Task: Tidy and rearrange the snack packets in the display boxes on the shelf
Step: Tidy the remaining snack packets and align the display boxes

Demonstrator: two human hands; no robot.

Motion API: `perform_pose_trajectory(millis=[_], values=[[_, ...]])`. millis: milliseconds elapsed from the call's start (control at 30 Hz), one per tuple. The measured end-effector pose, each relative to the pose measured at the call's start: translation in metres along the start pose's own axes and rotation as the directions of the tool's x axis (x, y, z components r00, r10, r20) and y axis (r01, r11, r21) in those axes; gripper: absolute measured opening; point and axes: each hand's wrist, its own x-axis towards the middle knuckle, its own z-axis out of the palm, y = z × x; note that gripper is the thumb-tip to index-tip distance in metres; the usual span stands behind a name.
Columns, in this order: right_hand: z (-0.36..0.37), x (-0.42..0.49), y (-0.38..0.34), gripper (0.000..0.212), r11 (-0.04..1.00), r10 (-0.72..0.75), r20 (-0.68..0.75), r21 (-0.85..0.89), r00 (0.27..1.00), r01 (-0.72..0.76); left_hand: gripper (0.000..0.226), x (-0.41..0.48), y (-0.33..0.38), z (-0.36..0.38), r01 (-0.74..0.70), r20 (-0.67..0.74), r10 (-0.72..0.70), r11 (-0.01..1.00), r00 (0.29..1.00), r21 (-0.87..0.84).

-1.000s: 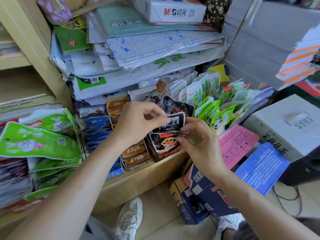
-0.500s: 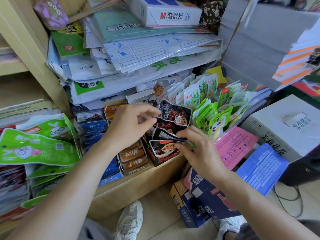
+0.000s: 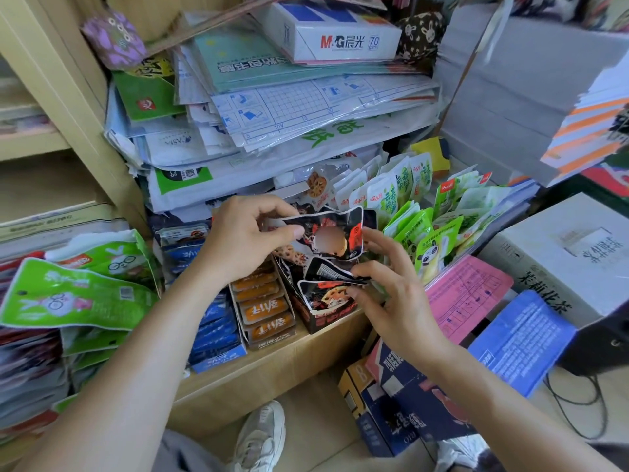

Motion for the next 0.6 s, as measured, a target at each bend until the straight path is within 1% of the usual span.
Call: perform_pose_trajectory(millis=[33, 100, 167, 267, 333, 367, 467, 533, 600], values=[[0.001, 0.0, -0.001, 0.016, 0.998, 0.021, 0.008, 0.06, 1.0, -0.022, 0.017, -0.002, -0.001, 0.001, 0.021, 0.01, -0.02, 0.998, 1.0, -0.055], [0.001, 0.0, -0.002, 0.017, 0.984, 0.082, 0.027, 0.159, 0.996, -0.086, 0.018, -0.007, -0.001, 0.006, 0.061, -0.025, -0.067, 0.98, 0.997, -0.187], [0.002, 0.0, -0.002, 0.018, 0.957, 0.153, 0.052, 0.24, 0.987, -0.161, 0.01, -0.012, -0.002, 0.013, 0.1, -0.063, -0.126, 0.946, 0.99, -0.309], [0.002, 0.002, -0.003, 0.02, 0.901, 0.223, 0.07, 0.365, 0.972, -0.233, 0.008, -0.019, 0.001, 0.03, 0.155, -0.076, -0.203, 0.897, 0.976, -0.414], [0.003, 0.002, -0.004, 0.023, 0.882, 0.254, 0.069, 0.392, 0.965, -0.261, 0.012, -0.025, 0.002, 0.04, 0.172, -0.065, -0.23, 0.86, 0.971, -0.48], [0.004, 0.002, -0.005, 0.025, 0.877, 0.268, 0.066, 0.396, 0.961, -0.272, 0.011, -0.029, 0.002, 0.043, 0.168, -0.047, -0.215, 0.864, 0.975, -0.475], [0.004, 0.002, -0.011, 0.027, 0.852, 0.301, 0.063, 0.43, 0.952, -0.298, 0.006, -0.035, 0.001, 0.04, 0.127, 0.029, -0.125, 0.926, 0.992, -0.356], [0.005, 0.001, -0.011, 0.028, 0.822, 0.32, 0.046, 0.484, 0.946, -0.301, 0.009, -0.035, -0.001, 0.03, 0.129, 0.12, -0.099, 0.952, 0.988, -0.279], [0.007, 0.0, -0.01, 0.032, 0.794, 0.341, 0.028, 0.527, 0.94, -0.304, 0.013, -0.035, -0.004, 0.019, 0.151, 0.231, -0.104, 0.969, 0.967, -0.196]])
